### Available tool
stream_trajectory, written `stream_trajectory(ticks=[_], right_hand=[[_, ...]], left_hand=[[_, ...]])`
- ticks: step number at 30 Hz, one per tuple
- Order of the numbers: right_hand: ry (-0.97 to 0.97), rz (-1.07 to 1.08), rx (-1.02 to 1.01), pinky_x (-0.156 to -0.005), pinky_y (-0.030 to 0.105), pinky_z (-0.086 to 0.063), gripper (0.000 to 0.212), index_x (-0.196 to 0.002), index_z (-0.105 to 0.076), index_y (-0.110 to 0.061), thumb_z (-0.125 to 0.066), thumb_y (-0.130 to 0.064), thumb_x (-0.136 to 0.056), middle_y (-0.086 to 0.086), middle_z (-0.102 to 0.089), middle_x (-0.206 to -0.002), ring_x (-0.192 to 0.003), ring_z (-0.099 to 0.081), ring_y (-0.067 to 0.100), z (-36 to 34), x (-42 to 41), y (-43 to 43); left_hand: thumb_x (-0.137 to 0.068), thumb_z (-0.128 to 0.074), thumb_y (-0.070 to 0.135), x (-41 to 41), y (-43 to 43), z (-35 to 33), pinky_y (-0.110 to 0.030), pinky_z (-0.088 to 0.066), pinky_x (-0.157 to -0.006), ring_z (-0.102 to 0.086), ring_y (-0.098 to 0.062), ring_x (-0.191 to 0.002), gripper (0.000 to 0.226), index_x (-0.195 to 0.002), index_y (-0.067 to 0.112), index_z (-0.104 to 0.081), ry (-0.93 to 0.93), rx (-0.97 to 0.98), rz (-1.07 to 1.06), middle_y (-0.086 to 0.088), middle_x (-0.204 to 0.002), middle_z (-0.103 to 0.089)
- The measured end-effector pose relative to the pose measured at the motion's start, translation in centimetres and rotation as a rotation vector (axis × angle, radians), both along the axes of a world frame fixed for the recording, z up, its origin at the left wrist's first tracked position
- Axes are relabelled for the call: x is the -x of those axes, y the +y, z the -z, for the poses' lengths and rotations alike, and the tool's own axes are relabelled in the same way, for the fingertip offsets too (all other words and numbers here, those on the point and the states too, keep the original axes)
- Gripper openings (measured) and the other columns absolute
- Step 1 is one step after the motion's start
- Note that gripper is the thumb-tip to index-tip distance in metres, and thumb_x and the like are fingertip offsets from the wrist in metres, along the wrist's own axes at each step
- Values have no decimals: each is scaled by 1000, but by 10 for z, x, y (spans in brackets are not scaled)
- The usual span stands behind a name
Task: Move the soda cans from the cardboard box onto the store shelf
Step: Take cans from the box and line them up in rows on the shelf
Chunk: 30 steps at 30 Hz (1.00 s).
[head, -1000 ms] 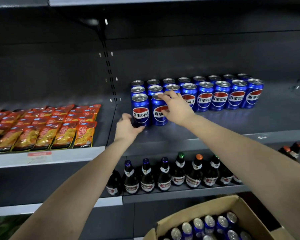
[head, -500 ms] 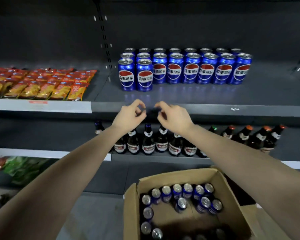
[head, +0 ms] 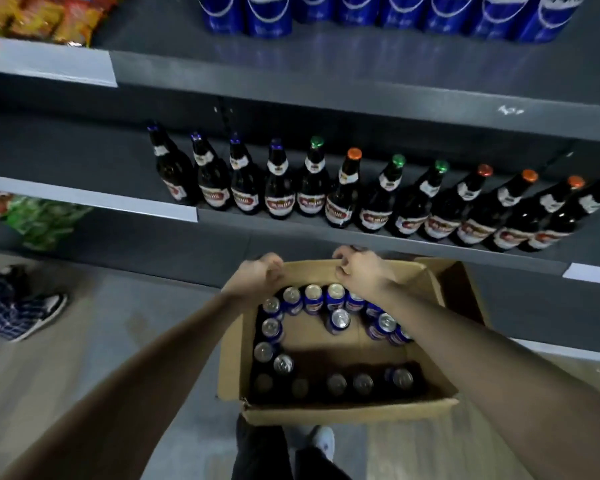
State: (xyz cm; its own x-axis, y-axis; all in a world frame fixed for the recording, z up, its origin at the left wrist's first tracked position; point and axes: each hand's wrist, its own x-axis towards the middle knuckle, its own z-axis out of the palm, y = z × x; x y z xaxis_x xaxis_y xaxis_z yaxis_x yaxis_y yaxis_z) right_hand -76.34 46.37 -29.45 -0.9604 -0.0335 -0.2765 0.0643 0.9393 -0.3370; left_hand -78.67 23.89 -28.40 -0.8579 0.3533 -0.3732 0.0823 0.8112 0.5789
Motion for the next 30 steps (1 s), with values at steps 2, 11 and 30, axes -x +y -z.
stream_trajectory(ticks=[2,11,30], right_hand=[[-29,-7,9,-88,36,-50,34,-124,-53,-19,-51,-25,-91,5,-54,-125,-114,-55,26,29,0,-1],[-247,-65,-40,-98,37,-42,60,-140,-40,-18,-63,-14,-85,9,-34,-146,-128,-44,31,186,39,-23],[-57,-81,-269,-97,45,-31,58,-134,-42,-19,-65,-19,-81,13,-41,-137,-122,-40,35,369,53,-37]], left_hand=[[-92,-52,26,0,4,26,-36,-49,-86,-60,-30,-105,30,-118,13,-58,-7,88,27,-12,-115,-64],[-84,-54,13,44,33,180,-38,-50,-89,-59,-27,-109,44,-127,20,-49,-105,137,61,-7,-126,-59],[-86,-62,12,53,60,395,-41,-36,-100,-42,-34,-119,55,-136,17,-39,171,367,187,-8,-140,-36]])
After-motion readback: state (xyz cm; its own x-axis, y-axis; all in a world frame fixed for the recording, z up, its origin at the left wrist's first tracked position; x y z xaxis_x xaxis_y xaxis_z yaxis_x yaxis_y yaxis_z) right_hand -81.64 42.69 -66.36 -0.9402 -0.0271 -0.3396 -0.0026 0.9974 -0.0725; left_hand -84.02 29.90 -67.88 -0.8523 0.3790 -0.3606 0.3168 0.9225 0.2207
